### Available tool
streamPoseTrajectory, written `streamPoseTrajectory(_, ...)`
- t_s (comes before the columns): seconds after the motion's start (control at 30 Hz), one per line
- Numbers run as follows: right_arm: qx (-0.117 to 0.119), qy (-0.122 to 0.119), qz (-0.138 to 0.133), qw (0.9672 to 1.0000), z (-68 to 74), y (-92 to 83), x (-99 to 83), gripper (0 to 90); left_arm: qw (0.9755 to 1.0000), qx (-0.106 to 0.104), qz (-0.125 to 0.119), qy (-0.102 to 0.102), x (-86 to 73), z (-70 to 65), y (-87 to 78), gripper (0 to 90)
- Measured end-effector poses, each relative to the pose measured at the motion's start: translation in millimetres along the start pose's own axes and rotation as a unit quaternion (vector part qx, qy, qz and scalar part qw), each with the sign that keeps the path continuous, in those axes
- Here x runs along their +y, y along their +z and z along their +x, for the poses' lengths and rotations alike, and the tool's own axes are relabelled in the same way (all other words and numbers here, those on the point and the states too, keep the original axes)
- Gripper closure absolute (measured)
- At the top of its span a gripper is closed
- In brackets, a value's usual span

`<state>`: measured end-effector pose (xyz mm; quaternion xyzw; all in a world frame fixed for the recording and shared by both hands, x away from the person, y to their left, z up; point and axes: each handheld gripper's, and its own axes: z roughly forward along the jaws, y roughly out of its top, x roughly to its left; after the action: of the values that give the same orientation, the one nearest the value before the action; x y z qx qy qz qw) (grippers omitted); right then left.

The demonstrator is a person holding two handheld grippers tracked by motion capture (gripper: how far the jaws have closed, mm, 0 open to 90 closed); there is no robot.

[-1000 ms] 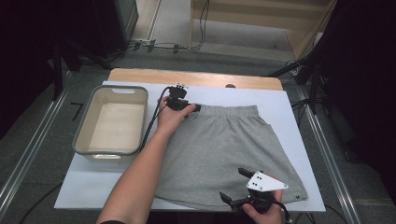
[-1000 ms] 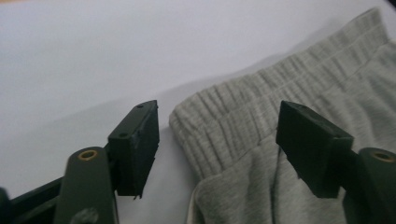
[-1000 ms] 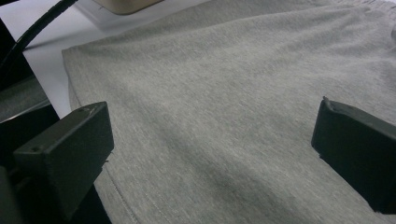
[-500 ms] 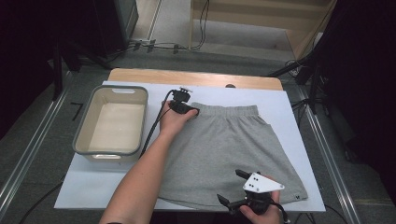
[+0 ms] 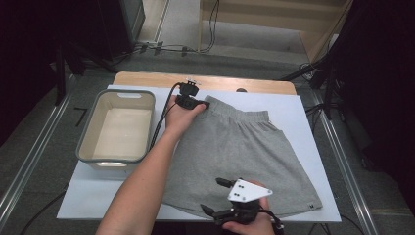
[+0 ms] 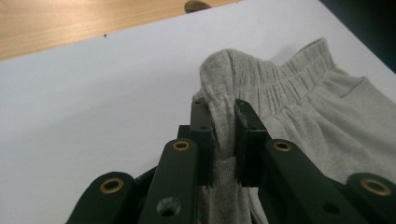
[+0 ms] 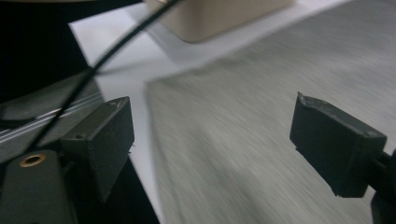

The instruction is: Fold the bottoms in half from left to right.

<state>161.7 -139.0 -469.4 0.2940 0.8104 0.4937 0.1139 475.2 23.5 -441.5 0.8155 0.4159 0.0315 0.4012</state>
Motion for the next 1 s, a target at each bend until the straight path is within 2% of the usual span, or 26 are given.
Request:
streamPoseTrajectory(0.03, 0.005, -0.009, 0.003, 0.9999, 4.4, 6.5, 4.8, 13.4, 1.0, -0.001, -0.003, 0.0, 0.8, -0.3, -1.1, 80.7)
streamPoseTrajectory(0.2, 0.021, -0.025, 0.021, 0.9993, 25.6, 42.5, 18.0, 24.3, 1.0, 0.0, -0.001, 0.008, 3.5, -2.2, -2.9, 80.6)
streamPoseTrajectory(0.3, 0.03, -0.037, 0.045, 0.9978, 35.2, 67.1, 17.5, 33.3, 1.0, -0.002, -0.002, 0.009, 3.7, -3.0, -3.3, 80.6)
streamPoseTrajectory(0.47, 0.029, -0.041, 0.075, 0.996, 42.9, 100.9, 14.4, 38.9, 0.9999, -0.002, 0.001, 0.015, 2.9, -2.9, -3.5, 80.5)
streamPoseTrajectory(0.57, 0.026, -0.037, 0.082, 0.9956, 43.9, 110.9, 14.3, 40.8, 0.9998, -0.003, 0.001, 0.018, 2.5, -3.4, -4.6, 80.5)
streamPoseTrajectory(0.67, 0.016, -0.052, 0.096, 0.9939, 44.9, 119.3, 14.8, 41.2, 0.9998, -0.007, -0.003, 0.019, 2.3, -4.7, -6.0, 80.4)
streamPoseTrajectory(0.87, 0.005, -0.061, 0.115, 0.9915, 47.2, 130.0, 16.0, 41.9, 0.9998, -0.008, 0.0, 0.021, 0.4, -4.6, -6.5, 80.3)
streamPoseTrajectory(1.0, -0.01, -0.067, 0.122, 0.9902, 49.4, 132.5, 15.1, 47.6, 0.9998, -0.008, 0.001, 0.021, -1.0, -2.4, -7.5, 80.3)
